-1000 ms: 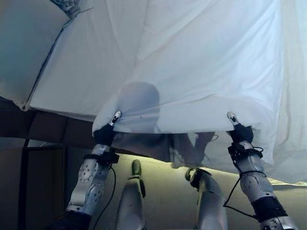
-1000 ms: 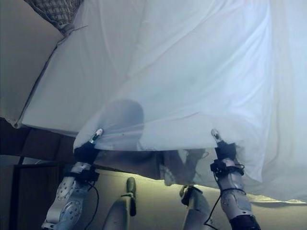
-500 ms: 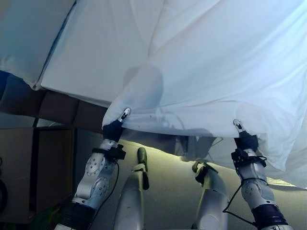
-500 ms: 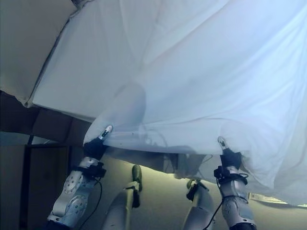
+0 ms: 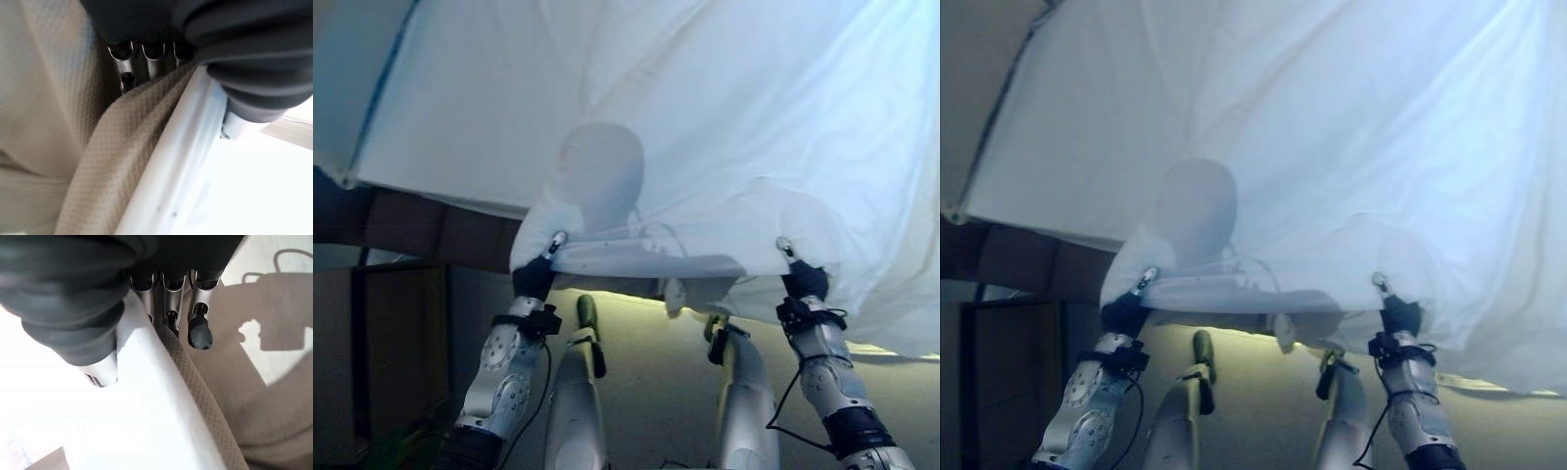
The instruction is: Make the bed
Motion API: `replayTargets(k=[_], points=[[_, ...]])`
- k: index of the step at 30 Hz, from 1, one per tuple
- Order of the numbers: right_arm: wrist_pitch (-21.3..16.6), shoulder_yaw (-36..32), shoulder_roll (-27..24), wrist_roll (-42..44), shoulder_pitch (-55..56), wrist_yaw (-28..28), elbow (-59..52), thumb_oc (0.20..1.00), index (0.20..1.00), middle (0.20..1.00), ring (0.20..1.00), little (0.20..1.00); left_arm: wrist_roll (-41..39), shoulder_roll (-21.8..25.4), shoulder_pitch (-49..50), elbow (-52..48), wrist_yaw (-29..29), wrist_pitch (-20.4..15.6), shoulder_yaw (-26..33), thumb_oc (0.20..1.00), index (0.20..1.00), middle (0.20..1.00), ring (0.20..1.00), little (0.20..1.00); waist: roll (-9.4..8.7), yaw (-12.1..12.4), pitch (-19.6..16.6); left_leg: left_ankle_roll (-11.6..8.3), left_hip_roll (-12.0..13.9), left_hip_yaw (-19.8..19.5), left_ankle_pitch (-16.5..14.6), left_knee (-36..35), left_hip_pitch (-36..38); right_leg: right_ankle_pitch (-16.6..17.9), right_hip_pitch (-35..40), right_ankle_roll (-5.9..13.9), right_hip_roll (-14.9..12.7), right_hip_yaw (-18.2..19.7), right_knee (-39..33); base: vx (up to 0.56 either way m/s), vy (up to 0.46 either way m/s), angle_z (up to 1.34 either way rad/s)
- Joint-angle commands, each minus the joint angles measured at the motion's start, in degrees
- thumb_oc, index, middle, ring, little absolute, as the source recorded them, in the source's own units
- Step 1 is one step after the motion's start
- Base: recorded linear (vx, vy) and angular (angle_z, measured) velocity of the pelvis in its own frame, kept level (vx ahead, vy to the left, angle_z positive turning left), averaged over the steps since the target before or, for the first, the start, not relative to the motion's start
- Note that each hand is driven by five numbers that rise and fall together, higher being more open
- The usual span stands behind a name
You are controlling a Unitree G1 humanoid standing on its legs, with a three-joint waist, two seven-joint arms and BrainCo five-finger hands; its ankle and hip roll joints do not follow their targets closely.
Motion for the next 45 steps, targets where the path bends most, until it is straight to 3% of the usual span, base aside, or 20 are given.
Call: replayTargets(k=[1,3,6,7,8,14,33,39,45], points=[[-5.05,-10.82,-7.02,1.53,2.91,-5.03,1.02,0.200,0.200,0.200,0.200,0.200,-5.67,4.27,2.60,1.31,4.59,-5.92,9.97,0.200,0.200,0.200,0.200,0.200,-0.74,-1.64,-1.26,1.38,-3.53,-1.30,-1.68,4.53,-4.60,3.05,3.94,7.24,-4.23,0.88,-6.38,-0.07,0.025,0.12],[-4.91,-12.15,-7.22,0.56,2.46,-5.97,1.21,0.200,0.200,0.200,0.200,0.200,-5.97,3.65,2.47,1.80,4.45,-5.35,8.96,0.200,0.200,0.200,0.200,0.200,0.07,-2.22,-1.26,1.57,-3.90,0.60,0.03,1.35,-5.71,5.07,2.08,7.32,-5.06,0.35,-7.48,-0.06,0.077,0.21],[-5.17,-13.17,-6.16,0.69,3.74,-6.26,0.61,0.200,0.200,0.200,0.200,0.200,-6.60,3.96,2.44,3.09,4.86,-5.16,9.30,0.200,0.200,0.200,0.200,0.200,-0.45,-2.57,-1.26,1.64,-4.77,1.50,-0.02,0.28,-6.57,6.60,-0.08,8.11,-6.72,-0.49,-7.40,-0.01,0.034,0.16],[-5.17,-13.13,-6.05,0.66,3.90,-6.28,0.55,0.200,0.200,0.200,0.200,0.200,-6.65,4.07,2.48,3.22,4.83,-5.18,9.26,0.200,0.200,0.200,0.200,0.200,-0.58,-2.51,-1.26,1.59,-4.82,1.54,-0.48,0.44,-6.30,6.18,-0.02,8.33,-6.82,-0.30,-6.99,-0.02,0.031,0.17],[-5.24,-12.60,-5.39,0.48,3.39,-6.58,1.25,0.200,0.200,0.200,0.200,0.200,-6.48,4.55,2.28,3.67,5.28,-5.35,9.97,0.200,0.200,0.200,0.200,0.200,-1.06,-1.80,-1.26,1.69,-4.39,2.86,-2.03,1.89,-7.09,7.89,-0.92,9.29,-9.14,-2.47,-6.34,0.00,0.000,0.00],[-4.41,-10.89,-5.52,0.20,2.16,-7.15,5.69,0.200,0.200,0.200,0.200,0.200,-6.19,4.92,2.32,5.37,5.69,-4.85,8.56,0.200,0.200,0.200,0.200,0.200,-1.32,-1.84,-1.26,1.76,-3.33,1.51,-1.63,4.73,-12.19,7.27,-2.82,8.42,-8.29,-3.29,-6.40,-0.03,-0.048,0.01],[1.08,-7.50,-10.39,-3.99,-4.23,-7.26,33.33,0.200,0.200,0.200,0.200,0.200,-2.92,6.46,-6.72,28.73,8.44,-3.47,5.46,0.200,0.200,0.200,0.200,0.200,0.00,-2.69,-1.26,1.63,-2.92,1.19,-1.56,9.16,-22.98,5.34,-12.92,6.69,-7.97,-1.02,-1.81,-0.01,-0.002,0.01],[4.27,-0.87,-12.13,-7.31,-11.92,-6.39,43.48,0.200,0.200,0.200,0.200,0.200,0.57,7.09,-14.20,40.81,9.33,-0.59,0.99,0.200,0.200,0.200,0.200,0.200,0.07,-2.87,-1.26,2.13,-2.72,0.02,-2.17,13.68,-29.72,3.94,-19.49,5.65,-7.14,0.94,2.62,-0.01,-0.009,-0.01],[5.47,5.08,-12.26,-10.22,-19.67,-6.43,46.55,0.200,0.200,0.200,0.200,0.200,4.16,7.16,-20.89,48.24,10.46,1.19,-2.02,0.200,0.200,0.200,0.200,0.200,-0.08,-3.03,-1.26,2.83,-3.00,-0.59,-3.78,19.22,-36.19,2.44,-25.78,4.77,-6.79,2.98,7.36,0.00,0.003,-0.05]])
